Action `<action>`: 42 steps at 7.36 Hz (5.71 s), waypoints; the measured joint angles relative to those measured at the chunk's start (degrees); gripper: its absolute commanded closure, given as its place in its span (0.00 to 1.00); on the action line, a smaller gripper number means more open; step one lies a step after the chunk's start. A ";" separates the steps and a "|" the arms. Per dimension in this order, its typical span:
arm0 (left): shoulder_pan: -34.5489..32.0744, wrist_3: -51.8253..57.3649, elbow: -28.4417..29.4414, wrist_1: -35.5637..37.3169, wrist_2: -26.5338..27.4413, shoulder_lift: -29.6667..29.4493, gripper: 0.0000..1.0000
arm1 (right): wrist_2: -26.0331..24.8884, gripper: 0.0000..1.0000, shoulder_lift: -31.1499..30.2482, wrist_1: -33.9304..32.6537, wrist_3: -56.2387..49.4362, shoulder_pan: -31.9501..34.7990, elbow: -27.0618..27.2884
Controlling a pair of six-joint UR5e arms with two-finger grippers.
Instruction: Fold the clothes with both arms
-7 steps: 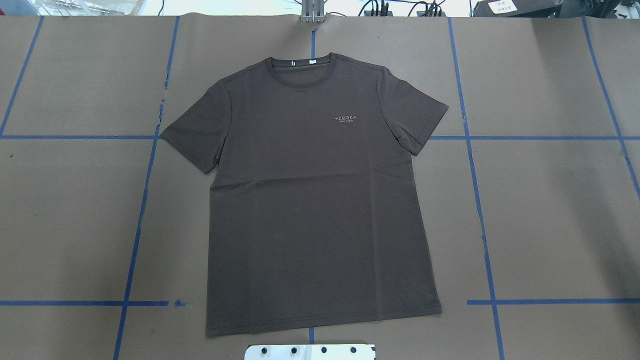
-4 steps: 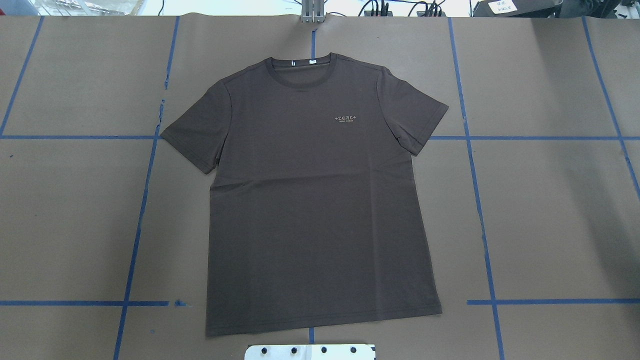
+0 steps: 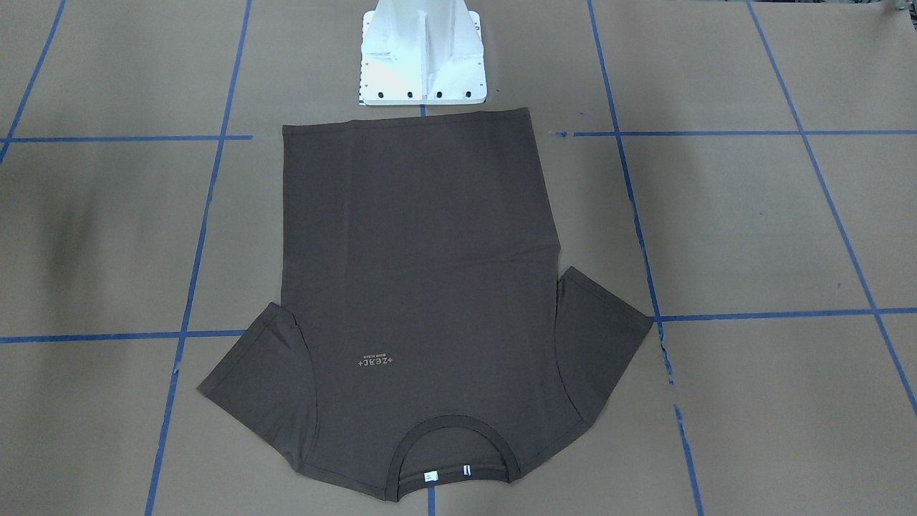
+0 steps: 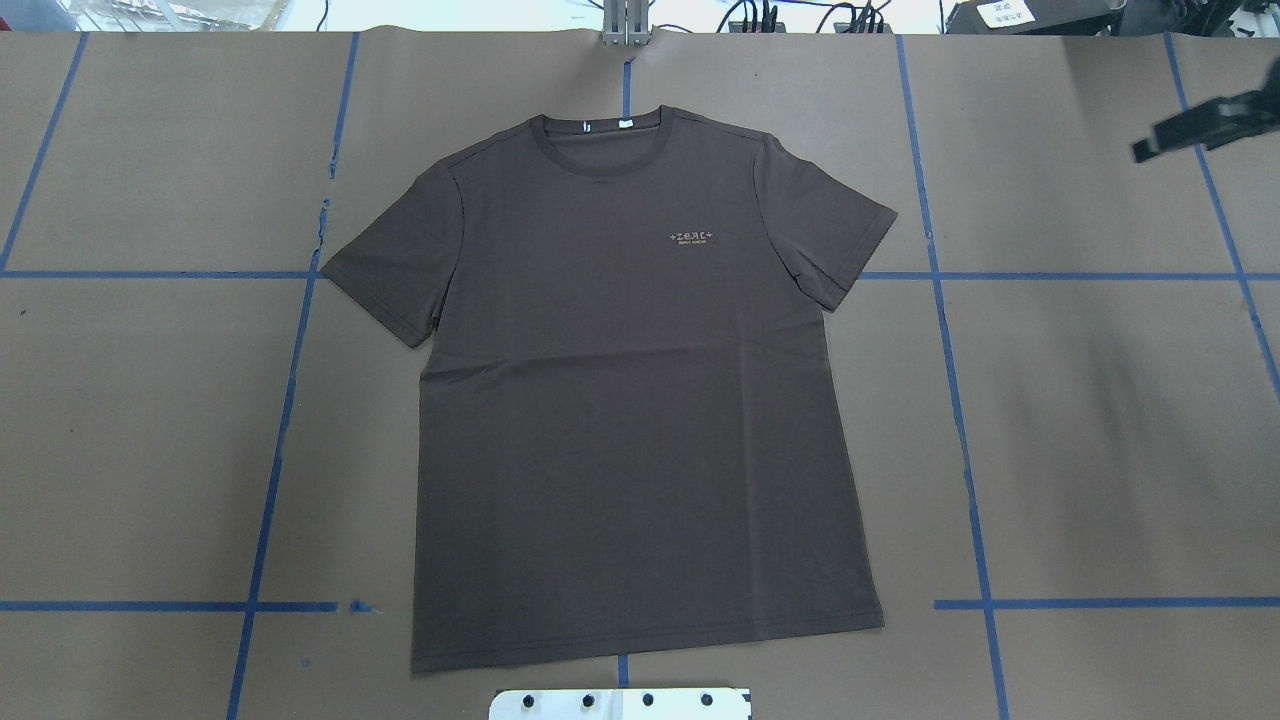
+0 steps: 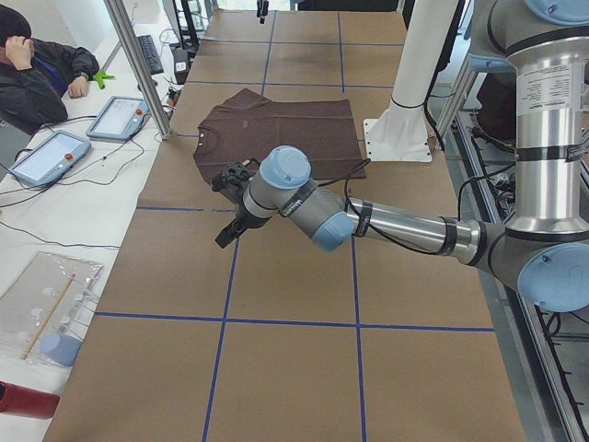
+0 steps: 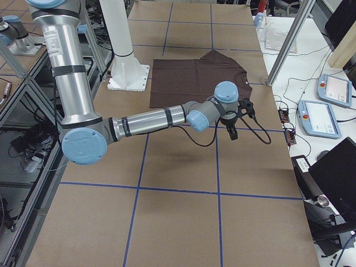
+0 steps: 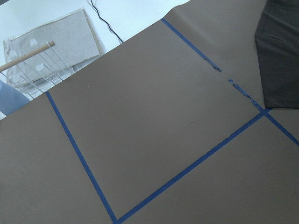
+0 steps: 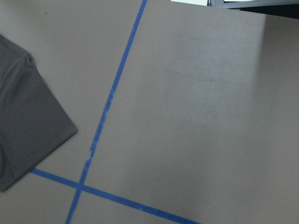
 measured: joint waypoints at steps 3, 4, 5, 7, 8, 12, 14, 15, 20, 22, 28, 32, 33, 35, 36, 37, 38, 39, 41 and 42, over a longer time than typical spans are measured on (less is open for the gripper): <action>0.00 0.09 -0.36 -0.10 -0.03 0.32 0.00 | -12.22 0.04 10.11 11.27 21.09 -11.05 -9.21; 0.00 0.10 -0.39 -0.10 -0.01 0.34 0.00 | -16.18 0.08 12.37 16.69 25.92 -14.13 -13.70; 0.00 0.10 -0.41 -0.10 -0.01 0.35 0.00 | -19.69 0.12 14.08 21.47 29.46 -16.81 -17.91; 0.00 0.10 -0.43 -0.10 0.00 0.35 0.00 | -24.69 0.12 15.64 26.25 32.83 -20.59 -23.13; 0.00 0.10 -0.41 -0.10 -0.01 0.35 0.00 | -26.15 0.12 15.78 26.85 33.20 -21.72 -24.21; 0.00 0.18 -0.27 -0.10 0.00 0.35 0.00 | -29.94 0.12 15.15 27.17 33.38 -24.55 -25.19; 0.00 0.19 -0.25 -0.10 -0.01 0.35 0.00 | -30.91 0.12 14.97 27.15 33.38 -24.85 -25.32; 0.00 0.19 -0.23 -0.10 0.00 0.35 0.00 | -31.25 0.12 14.95 27.12 33.39 -24.96 -25.43; 0.00 0.19 0.03 -0.10 0.05 0.18 0.00 | -31.51 0.14 14.83 27.09 33.40 -25.34 -25.83; 0.00 0.19 0.12 -0.10 0.08 0.11 0.00 | -31.51 0.30 14.84 27.12 33.42 -25.35 -25.97; 0.00 0.19 0.30 -0.10 0.05 0.00 0.00 | -31.48 1.00 15.36 26.84 35.36 -25.47 -25.63; 0.00 0.17 0.35 -0.10 0.06 0.06 0.00 | -31.40 1.00 17.00 19.64 35.77 -25.49 -21.40; 0.00 0.15 0.34 -0.10 0.06 0.08 0.00 | -31.93 1.00 19.48 12.87 37.37 -25.86 -18.71; 0.00 0.12 0.35 -0.10 0.06 0.09 0.00 | -36.82 1.00 25.65 3.75 43.28 -29.12 -17.16; 0.00 0.11 0.38 -0.10 0.07 0.09 0.00 | -39.10 1.00 27.25 2.09 45.01 -30.86 -17.17; 0.00 0.10 0.42 -0.10 0.08 0.09 0.00 | -40.14 0.43 27.91 1.49 45.67 -31.86 -17.19; 0.00 0.08 0.43 -0.08 0.08 0.09 0.00 | -40.55 0.00 28.16 1.34 45.81 -32.39 -17.23; 0.01 0.07 0.44 -0.05 0.08 0.09 0.00 | -41.43 0.00 28.28 1.34 45.63 -32.89 -17.27; 0.12 -0.85 0.40 -0.44 0.07 -0.59 0.00 | -42.62 0.00 28.65 0.89 44.53 -33.34 -17.27; 0.73 -3.21 0.37 -0.78 0.09 -1.74 0.00 | -40.15 0.00 29.05 -0.77 42.59 -32.27 -16.99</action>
